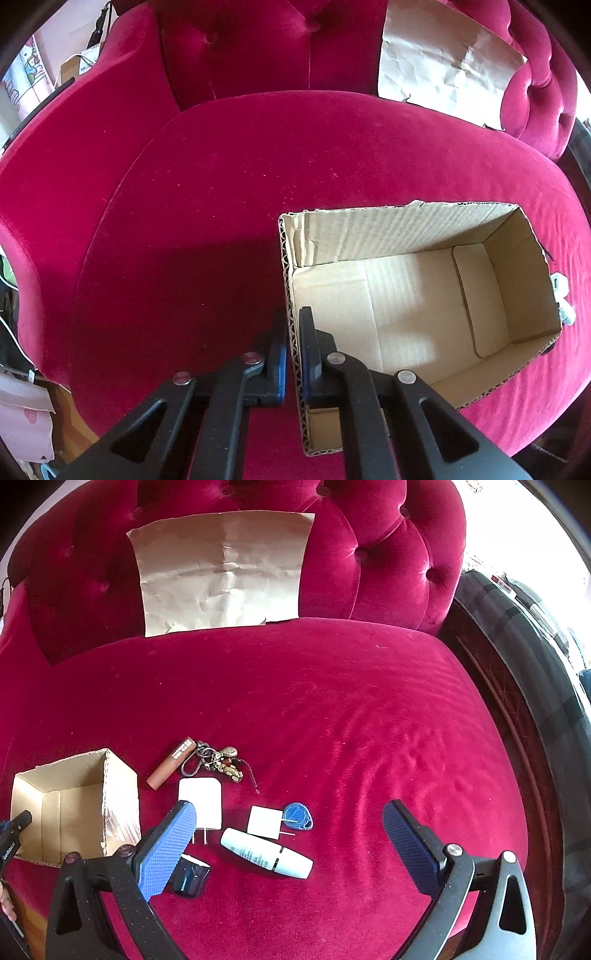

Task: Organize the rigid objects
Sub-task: 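Move the right gripper to the white-and-blue bottle while the left gripper holds the box wall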

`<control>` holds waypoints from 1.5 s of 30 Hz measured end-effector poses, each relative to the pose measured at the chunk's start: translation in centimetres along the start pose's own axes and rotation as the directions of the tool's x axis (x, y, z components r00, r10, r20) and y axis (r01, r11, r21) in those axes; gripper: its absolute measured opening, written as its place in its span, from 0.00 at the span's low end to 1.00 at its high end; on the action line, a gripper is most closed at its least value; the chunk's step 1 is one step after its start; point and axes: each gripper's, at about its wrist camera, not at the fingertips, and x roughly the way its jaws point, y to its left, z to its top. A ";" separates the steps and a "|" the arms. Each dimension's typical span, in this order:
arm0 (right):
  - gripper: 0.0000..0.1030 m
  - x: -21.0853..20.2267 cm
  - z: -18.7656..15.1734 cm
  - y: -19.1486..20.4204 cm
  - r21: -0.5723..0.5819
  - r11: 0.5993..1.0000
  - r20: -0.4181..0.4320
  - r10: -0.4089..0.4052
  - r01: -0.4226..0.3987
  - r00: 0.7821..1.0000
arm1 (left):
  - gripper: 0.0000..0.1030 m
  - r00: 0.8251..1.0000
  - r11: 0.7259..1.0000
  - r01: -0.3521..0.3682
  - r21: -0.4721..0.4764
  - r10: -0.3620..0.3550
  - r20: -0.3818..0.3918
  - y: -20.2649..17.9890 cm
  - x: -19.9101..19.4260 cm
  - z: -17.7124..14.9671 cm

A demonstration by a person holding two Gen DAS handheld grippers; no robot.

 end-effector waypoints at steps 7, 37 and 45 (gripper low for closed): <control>1.00 0.7 -0.6 -0.5 0.017 1.000 -0.033 0.011 -0.010 0.999 | 0.05 1.000 1.000 0.000 -0.003 0.000 -0.004 0.0 0.0 0.1; 0.99 8.3 -3.9 1.0 0.162 0.986 -0.236 0.082 -0.044 0.968 | 0.05 1.000 1.000 -0.005 -0.004 0.005 -0.011 0.0 0.5 0.1; 0.94 9.0 -3.8 1.3 0.184 0.981 -0.252 0.106 -0.060 0.962 | 0.05 1.000 1.000 -0.001 -0.005 0.001 -0.012 0.1 0.5 0.0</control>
